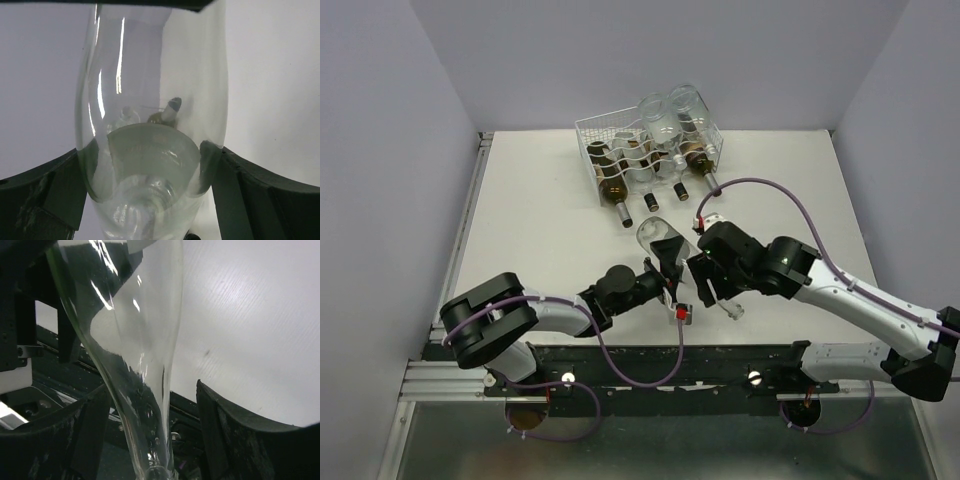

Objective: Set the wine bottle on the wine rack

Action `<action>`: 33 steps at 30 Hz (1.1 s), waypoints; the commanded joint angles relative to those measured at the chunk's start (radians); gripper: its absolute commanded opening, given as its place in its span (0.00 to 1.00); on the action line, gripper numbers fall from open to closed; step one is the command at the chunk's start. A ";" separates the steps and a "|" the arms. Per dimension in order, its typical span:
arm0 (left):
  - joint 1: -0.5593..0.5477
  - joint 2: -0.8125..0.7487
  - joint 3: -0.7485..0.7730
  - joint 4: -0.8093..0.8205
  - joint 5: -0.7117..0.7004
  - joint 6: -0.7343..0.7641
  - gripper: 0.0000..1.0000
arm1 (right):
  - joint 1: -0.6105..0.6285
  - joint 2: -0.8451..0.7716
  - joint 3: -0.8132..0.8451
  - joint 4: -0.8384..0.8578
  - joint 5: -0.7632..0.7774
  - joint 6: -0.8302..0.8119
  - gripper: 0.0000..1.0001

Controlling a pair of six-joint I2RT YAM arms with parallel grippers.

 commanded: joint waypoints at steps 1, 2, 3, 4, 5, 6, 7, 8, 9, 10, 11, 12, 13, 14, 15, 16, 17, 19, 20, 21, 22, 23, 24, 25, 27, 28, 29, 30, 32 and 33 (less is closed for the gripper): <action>-0.003 -0.005 0.063 0.222 -0.032 0.051 0.00 | 0.005 0.043 -0.039 0.027 -0.037 0.028 0.75; -0.004 -0.001 0.063 0.228 -0.037 0.051 0.00 | 0.005 0.050 -0.044 0.033 -0.037 0.035 0.75; -0.004 0.002 0.064 0.233 -0.039 0.051 0.00 | 0.005 0.057 -0.048 0.037 -0.043 0.035 0.75; -0.006 0.005 0.063 0.236 -0.042 0.051 0.00 | 0.004 0.062 -0.054 0.044 -0.046 0.038 0.75; -0.003 0.007 0.064 0.236 -0.043 0.051 0.00 | 0.005 0.063 -0.061 0.048 -0.051 0.041 0.75; -0.003 0.008 0.063 0.234 -0.046 0.051 0.00 | 0.005 0.066 -0.068 0.057 -0.058 0.044 0.74; -0.004 0.010 0.064 0.236 -0.046 0.050 0.00 | 0.005 0.068 -0.077 0.063 -0.069 0.048 0.72; -0.004 0.010 0.066 0.234 -0.046 0.048 0.00 | 0.005 0.068 -0.084 0.070 -0.078 0.058 0.70; -0.004 0.010 0.064 0.233 -0.046 0.047 0.00 | 0.005 0.067 -0.097 0.080 -0.090 0.065 0.67; -0.004 0.009 0.066 0.222 -0.045 0.044 0.00 | 0.005 0.063 -0.110 0.090 -0.101 0.071 0.66; -0.004 0.007 0.072 0.202 -0.046 0.042 0.00 | 0.005 0.062 -0.123 0.099 -0.110 0.079 0.64; -0.003 0.005 0.074 0.187 -0.045 0.037 0.00 | 0.004 0.060 -0.137 0.108 -0.118 0.085 0.63; -0.003 0.004 0.078 0.179 -0.071 0.030 0.00 | 0.005 0.060 -0.145 0.113 -0.123 0.091 0.62; -0.003 0.002 0.078 0.176 -0.069 0.024 0.00 | 0.004 0.060 -0.154 0.116 -0.127 0.096 0.60; -0.003 0.001 0.078 0.173 -0.071 0.019 0.00 | 0.004 0.057 -0.159 0.116 -0.127 0.098 0.59; -0.003 0.002 0.078 0.170 -0.071 0.019 0.00 | 0.005 0.056 -0.163 0.116 -0.127 0.104 0.58; -0.001 0.002 0.078 0.169 -0.071 0.019 0.00 | 0.005 0.053 -0.166 0.114 -0.124 0.108 0.57; 0.000 0.005 0.078 0.164 -0.074 0.016 0.00 | 0.005 0.047 -0.174 0.111 -0.127 0.114 0.56; 0.002 0.007 0.081 0.164 -0.077 0.017 0.00 | 0.005 0.047 -0.179 0.111 -0.132 0.116 0.55; 0.003 0.008 0.083 0.164 -0.082 0.017 0.00 | 0.004 0.044 -0.182 0.111 -0.135 0.117 0.52; 0.003 0.010 0.084 0.159 -0.088 0.021 0.00 | 0.004 0.045 -0.183 0.111 -0.137 0.118 0.50; 0.003 0.010 0.089 0.149 -0.094 0.024 0.00 | 0.005 0.045 -0.188 0.111 -0.138 0.118 0.46; 0.007 0.009 0.093 0.132 -0.100 0.028 0.00 | 0.005 0.050 -0.188 0.110 -0.134 0.119 0.40; 0.005 0.005 0.098 0.117 -0.108 0.033 0.00 | 0.005 0.056 -0.185 0.107 -0.123 0.118 0.36; 0.005 0.005 0.100 0.107 -0.118 0.039 0.00 | 0.005 0.074 -0.174 0.100 -0.115 0.114 0.24; 0.005 0.004 0.097 0.109 -0.120 0.039 0.00 | 0.005 0.082 -0.170 0.100 -0.115 0.110 0.15; 0.007 0.002 0.097 0.110 -0.121 0.037 0.00 | 0.004 0.092 -0.165 0.100 -0.111 0.111 0.08; 0.008 0.002 0.095 0.109 -0.125 0.037 0.00 | 0.004 0.097 -0.163 0.103 -0.109 0.111 0.01; 0.007 0.005 0.095 0.107 -0.135 0.044 0.00 | 0.004 0.106 -0.162 0.105 -0.104 0.110 0.00; 0.007 0.010 0.097 0.107 -0.141 0.050 0.00 | 0.004 0.103 -0.163 0.111 -0.101 0.113 0.01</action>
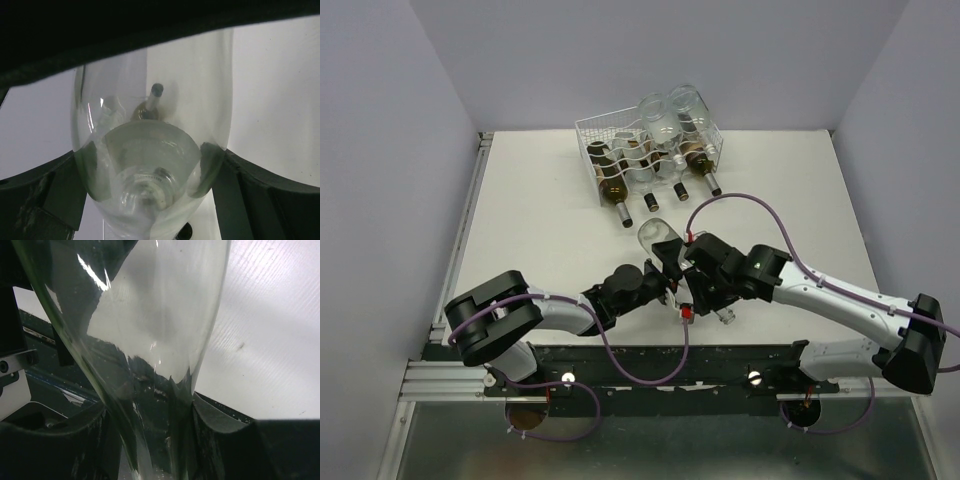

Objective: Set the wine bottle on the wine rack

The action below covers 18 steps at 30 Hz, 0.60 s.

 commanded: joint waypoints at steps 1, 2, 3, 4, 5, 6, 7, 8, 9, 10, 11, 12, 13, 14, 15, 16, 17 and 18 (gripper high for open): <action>0.007 -0.019 0.072 0.198 -0.082 0.034 0.06 | 0.005 0.017 0.004 -0.001 0.017 0.023 0.01; 0.007 -0.012 0.072 0.201 -0.088 0.038 0.19 | 0.003 0.008 0.004 0.004 0.031 0.027 0.00; 0.007 -0.006 0.071 0.207 -0.096 0.044 0.31 | 0.005 0.000 0.004 0.005 0.044 0.031 0.00; 0.007 -0.002 0.065 0.210 -0.100 0.054 0.47 | 0.005 -0.007 0.007 0.009 0.060 0.029 0.01; 0.007 0.002 0.064 0.210 -0.102 0.064 0.58 | 0.005 -0.015 0.011 0.009 0.075 0.031 0.01; 0.007 0.004 0.060 0.209 -0.100 0.070 0.65 | 0.003 -0.020 0.017 0.007 0.086 0.032 0.00; 0.005 0.004 0.055 0.209 -0.099 0.070 0.75 | 0.005 -0.026 0.024 0.009 0.098 0.032 0.01; 0.004 0.002 0.054 0.198 -0.094 0.071 0.88 | 0.003 -0.029 0.028 0.007 0.110 0.032 0.01; 0.001 -0.004 0.051 0.189 -0.090 0.076 0.96 | 0.003 -0.032 0.033 0.007 0.118 0.028 0.00; -0.001 -0.005 0.046 0.172 -0.087 0.080 0.99 | 0.005 -0.030 0.042 -0.001 0.127 0.026 0.00; -0.005 -0.010 0.040 0.149 -0.087 0.094 0.99 | 0.005 -0.034 0.050 -0.007 0.153 0.026 0.00; -0.013 -0.016 0.032 0.106 -0.090 0.117 0.99 | 0.005 -0.040 0.056 -0.013 0.170 0.027 0.01; -0.015 -0.024 0.028 0.077 -0.100 0.128 0.99 | 0.005 -0.047 0.060 -0.013 0.190 0.027 0.00; -0.018 -0.028 0.020 0.057 -0.111 0.128 0.99 | 0.003 -0.058 0.062 -0.017 0.209 0.026 0.00; -0.021 -0.036 0.011 0.043 -0.117 0.128 0.99 | 0.005 -0.064 0.068 -0.022 0.236 0.027 0.00; -0.024 -0.045 0.000 0.035 -0.119 0.125 0.99 | 0.003 -0.072 0.074 -0.031 0.258 0.026 0.01; -0.027 -0.059 -0.006 0.019 -0.120 0.116 0.99 | 0.003 -0.075 0.083 -0.040 0.279 0.026 0.01; -0.033 -0.076 -0.014 -0.006 -0.120 0.110 0.99 | 0.005 -0.081 0.091 -0.048 0.296 0.024 0.00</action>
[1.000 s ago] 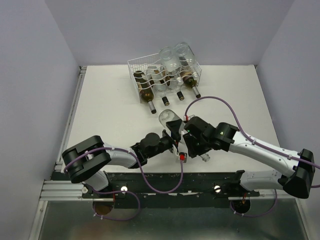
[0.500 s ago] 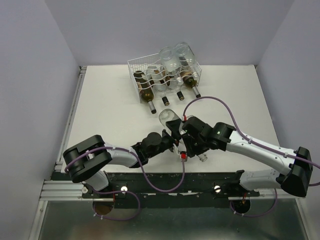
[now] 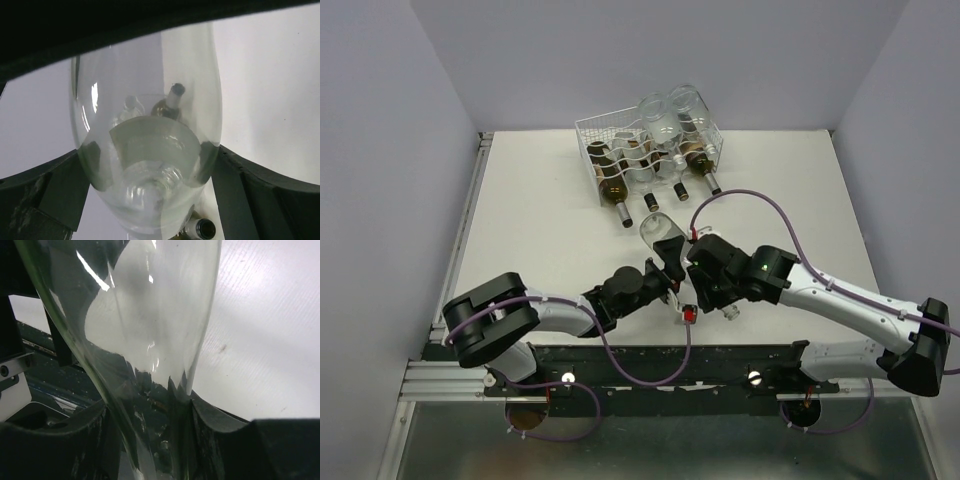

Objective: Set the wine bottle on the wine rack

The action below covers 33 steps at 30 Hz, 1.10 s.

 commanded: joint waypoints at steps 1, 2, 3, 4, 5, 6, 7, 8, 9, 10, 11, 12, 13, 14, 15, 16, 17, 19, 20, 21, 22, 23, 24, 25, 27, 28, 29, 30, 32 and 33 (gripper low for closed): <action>-0.019 -0.093 -0.019 -0.064 -0.060 0.020 0.99 | -0.008 -0.067 0.079 -0.036 0.222 0.018 0.01; -0.023 -0.105 -0.027 -0.084 -0.057 0.014 0.99 | -0.008 -0.073 0.084 -0.034 0.232 0.010 0.00; -0.031 -0.114 -0.033 -0.097 -0.055 0.009 0.99 | -0.008 -0.081 0.090 -0.030 0.240 0.003 0.01; -0.033 -0.120 -0.039 -0.098 -0.061 0.005 0.99 | -0.008 -0.084 0.094 -0.025 0.243 -0.005 0.01; -0.037 -0.124 -0.047 -0.096 -0.071 0.002 0.99 | -0.009 -0.090 0.097 -0.022 0.248 -0.008 0.01; -0.040 -0.125 -0.051 -0.096 -0.080 0.003 0.99 | -0.009 -0.093 0.103 -0.021 0.254 -0.008 0.01; -0.043 -0.125 -0.056 -0.095 -0.091 0.003 0.99 | -0.009 -0.096 0.108 -0.021 0.262 -0.008 0.01; -0.045 -0.127 -0.059 -0.093 -0.103 0.003 0.99 | -0.009 -0.101 0.113 -0.019 0.269 -0.011 0.01; -0.048 -0.128 -0.064 -0.087 -0.114 0.003 0.99 | -0.011 -0.102 0.116 -0.018 0.277 -0.010 0.00; -0.053 -0.133 -0.068 -0.082 -0.123 -0.001 0.99 | -0.009 -0.107 0.114 -0.012 0.285 -0.010 0.00; -0.057 -0.139 -0.068 -0.076 -0.135 -0.014 0.99 | -0.009 -0.108 0.114 -0.001 0.292 -0.014 0.00; -0.063 -0.148 -0.061 -0.093 -0.159 -0.037 0.99 | -0.009 -0.113 0.116 0.004 0.305 -0.013 0.00; -0.066 -0.163 -0.047 -0.131 -0.195 -0.066 0.99 | -0.009 -0.116 0.114 0.013 0.314 -0.013 0.01; -0.066 -0.180 -0.027 -0.206 -0.224 -0.096 0.99 | -0.009 -0.118 0.116 0.021 0.331 -0.010 0.00; -0.065 -0.205 -0.010 -0.257 -0.247 -0.139 0.99 | -0.009 -0.121 0.117 0.030 0.341 -0.008 0.01; -0.066 -0.231 0.001 -0.312 -0.252 -0.181 0.99 | -0.009 -0.128 0.116 0.048 0.349 -0.008 0.01; -0.065 -0.264 0.005 -0.352 -0.252 -0.211 0.99 | -0.008 -0.137 0.114 0.067 0.354 -0.010 0.01; -0.065 -0.346 0.005 -0.387 -0.249 -0.294 0.99 | -0.009 -0.153 0.116 0.113 0.369 -0.023 0.01; -0.065 -0.382 0.015 -0.416 -0.235 -0.342 0.99 | -0.008 -0.153 0.123 0.130 0.378 -0.030 0.01; -0.068 -0.425 0.024 -0.455 -0.220 -0.398 0.99 | -0.008 -0.154 0.134 0.139 0.389 -0.039 0.00; -0.069 -0.458 0.038 -0.478 -0.209 -0.447 0.99 | -0.009 -0.153 0.143 0.157 0.397 -0.049 0.01; -0.079 -0.487 0.051 -0.493 -0.212 -0.510 0.99 | -0.009 -0.153 0.156 0.171 0.403 -0.068 0.00; -0.083 -0.510 0.071 -0.506 -0.226 -0.600 0.99 | -0.011 -0.148 0.172 0.194 0.406 -0.086 0.01; -0.086 -0.528 0.099 -0.530 -0.245 -0.676 0.99 | -0.014 -0.142 0.188 0.215 0.409 -0.108 0.00; -0.091 -0.552 0.169 -0.613 -0.307 -0.843 0.99 | -0.018 -0.119 0.225 0.264 0.403 -0.152 0.00; -0.089 -0.561 0.203 -0.677 -0.339 -0.930 0.99 | -0.021 -0.102 0.244 0.290 0.400 -0.181 0.01; -0.091 -0.571 0.244 -0.744 -0.376 -0.995 0.99 | -0.026 -0.086 0.264 0.318 0.395 -0.198 0.01; -0.092 -0.584 0.275 -0.819 -0.412 -1.044 0.99 | -0.031 -0.061 0.286 0.343 0.391 -0.214 0.00; -0.094 -0.616 0.309 -0.893 -0.498 -1.112 0.99 | -0.043 -0.014 0.323 0.405 0.371 -0.246 0.01; -0.096 -0.639 0.308 -0.901 -0.523 -1.141 0.99 | -0.053 0.014 0.347 0.429 0.360 -0.258 0.01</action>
